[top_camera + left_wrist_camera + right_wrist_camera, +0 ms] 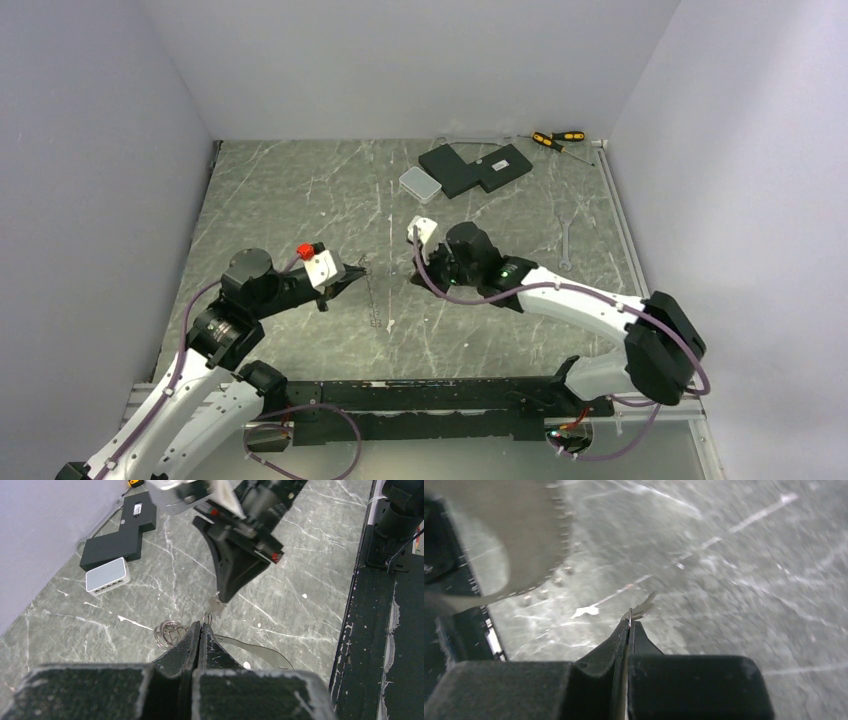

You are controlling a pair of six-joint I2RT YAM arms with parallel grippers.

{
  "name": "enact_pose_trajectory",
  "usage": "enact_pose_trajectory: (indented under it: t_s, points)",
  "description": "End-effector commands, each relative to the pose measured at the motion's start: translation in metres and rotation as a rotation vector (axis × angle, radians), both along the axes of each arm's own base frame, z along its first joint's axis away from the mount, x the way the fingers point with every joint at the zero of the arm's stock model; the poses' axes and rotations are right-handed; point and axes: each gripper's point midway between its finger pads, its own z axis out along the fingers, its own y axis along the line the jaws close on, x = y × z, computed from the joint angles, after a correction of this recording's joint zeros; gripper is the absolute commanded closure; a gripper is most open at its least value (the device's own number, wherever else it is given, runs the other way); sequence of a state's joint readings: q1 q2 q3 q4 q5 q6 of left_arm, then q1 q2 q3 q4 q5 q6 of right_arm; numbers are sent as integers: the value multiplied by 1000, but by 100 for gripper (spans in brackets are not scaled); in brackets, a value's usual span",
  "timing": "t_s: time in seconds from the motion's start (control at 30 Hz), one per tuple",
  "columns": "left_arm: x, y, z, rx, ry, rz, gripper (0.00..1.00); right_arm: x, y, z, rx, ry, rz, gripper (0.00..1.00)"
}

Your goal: Put the keys on the keyring

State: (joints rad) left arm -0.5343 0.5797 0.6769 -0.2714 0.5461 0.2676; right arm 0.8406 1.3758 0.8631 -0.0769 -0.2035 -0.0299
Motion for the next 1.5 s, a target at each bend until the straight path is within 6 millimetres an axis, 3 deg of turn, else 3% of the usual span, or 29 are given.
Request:
enact_pose_trajectory:
  t_s: [0.0, 0.17, 0.87, 1.4, 1.43, 1.47]
  points:
    - [-3, -4, 13, -21, -56, -35, 100, -37, 26, 44, 203, -175, 308, 100]
    - [-6, -7, 13, -24, -49, -60, 100, -62, 27, 71, 287, -211, 427, 100]
    - [-17, -13, 13, -30, -49, -137, 100, -88, 24, 120, 298, -155, 510, 100]
    - [-19, -15, 13, -26, -24, -155, 100, -101, 39, 127, 302, -127, 594, 100]
    - [-20, -15, 12, -26, -22, -161, 100, -101, 40, 127, 302, -131, 597, 78]
    - [-21, -16, 12, -27, -21, -166, 100, -100, 41, 128, 302, -134, 598, 100]
